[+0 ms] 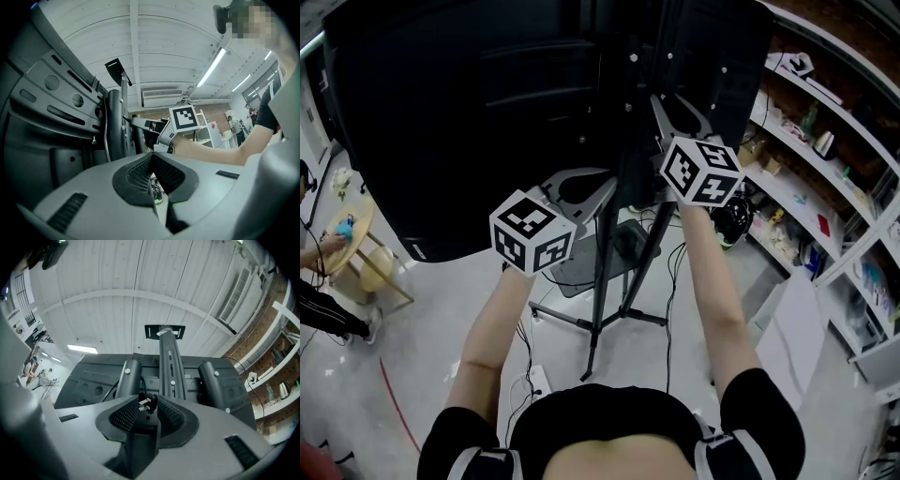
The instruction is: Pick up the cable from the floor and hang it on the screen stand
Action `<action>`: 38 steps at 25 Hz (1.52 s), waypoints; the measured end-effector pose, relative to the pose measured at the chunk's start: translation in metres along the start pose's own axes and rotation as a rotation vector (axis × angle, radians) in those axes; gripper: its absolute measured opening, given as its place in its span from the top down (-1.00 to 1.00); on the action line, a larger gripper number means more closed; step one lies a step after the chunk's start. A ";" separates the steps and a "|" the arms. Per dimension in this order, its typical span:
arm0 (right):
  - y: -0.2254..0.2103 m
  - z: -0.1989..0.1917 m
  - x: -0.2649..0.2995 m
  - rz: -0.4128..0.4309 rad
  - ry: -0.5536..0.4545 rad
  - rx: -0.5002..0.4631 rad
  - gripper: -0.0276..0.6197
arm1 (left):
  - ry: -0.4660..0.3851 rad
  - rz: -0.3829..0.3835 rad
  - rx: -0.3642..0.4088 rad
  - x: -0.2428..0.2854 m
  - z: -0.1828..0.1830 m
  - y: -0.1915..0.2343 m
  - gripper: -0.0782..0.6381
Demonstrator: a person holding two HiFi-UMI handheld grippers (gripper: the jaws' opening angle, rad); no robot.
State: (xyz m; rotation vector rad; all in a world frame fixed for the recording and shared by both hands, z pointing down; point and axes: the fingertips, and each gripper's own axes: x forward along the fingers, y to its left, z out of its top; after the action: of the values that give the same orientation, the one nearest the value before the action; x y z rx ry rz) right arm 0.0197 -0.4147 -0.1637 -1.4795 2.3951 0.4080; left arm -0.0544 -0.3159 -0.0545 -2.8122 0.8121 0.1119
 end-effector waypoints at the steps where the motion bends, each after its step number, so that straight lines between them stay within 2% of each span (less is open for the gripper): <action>1: 0.000 0.003 -0.004 -0.011 -0.019 0.009 0.53 | -0.001 -0.001 -0.010 -0.002 -0.001 -0.001 0.76; 5: -0.002 0.006 -0.017 -0.032 -0.061 0.053 0.53 | 0.001 0.007 -0.007 -0.010 -0.003 -0.005 0.76; 9: -0.006 0.004 -0.037 -0.048 -0.072 0.063 0.52 | 0.010 0.011 0.030 -0.014 -0.007 -0.014 0.76; 12: -0.004 -0.005 -0.060 -0.050 -0.065 0.081 0.52 | 0.012 0.018 0.029 -0.016 -0.016 -0.020 0.76; 17: 0.012 -0.020 -0.111 -0.026 -0.066 0.124 0.53 | -0.014 0.013 -0.072 -0.020 -0.031 -0.037 0.76; 21: 0.020 -0.036 -0.152 -0.057 -0.057 0.150 0.53 | -0.034 0.019 -0.135 -0.022 -0.044 -0.051 0.76; 25: 0.032 -0.062 -0.195 -0.102 -0.005 0.138 0.54 | -0.037 0.024 -0.199 -0.026 -0.068 -0.069 0.76; 33: 0.077 -0.115 -0.265 -0.200 0.109 0.191 0.79 | 0.009 0.066 -0.260 -0.042 -0.120 -0.116 0.76; 35: 0.089 -0.128 -0.279 -0.215 0.136 0.220 0.81 | 0.031 0.085 -0.274 -0.047 -0.133 -0.126 0.76; 38: 0.102 -0.151 -0.297 -0.244 0.193 0.297 0.82 | 0.051 0.125 -0.251 -0.056 -0.147 -0.134 0.76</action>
State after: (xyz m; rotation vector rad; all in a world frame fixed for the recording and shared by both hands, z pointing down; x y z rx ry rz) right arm 0.0397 -0.1874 0.0993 -1.7028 2.2495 -0.1464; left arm -0.0279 -0.2086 0.1205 -3.0049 1.0538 0.1739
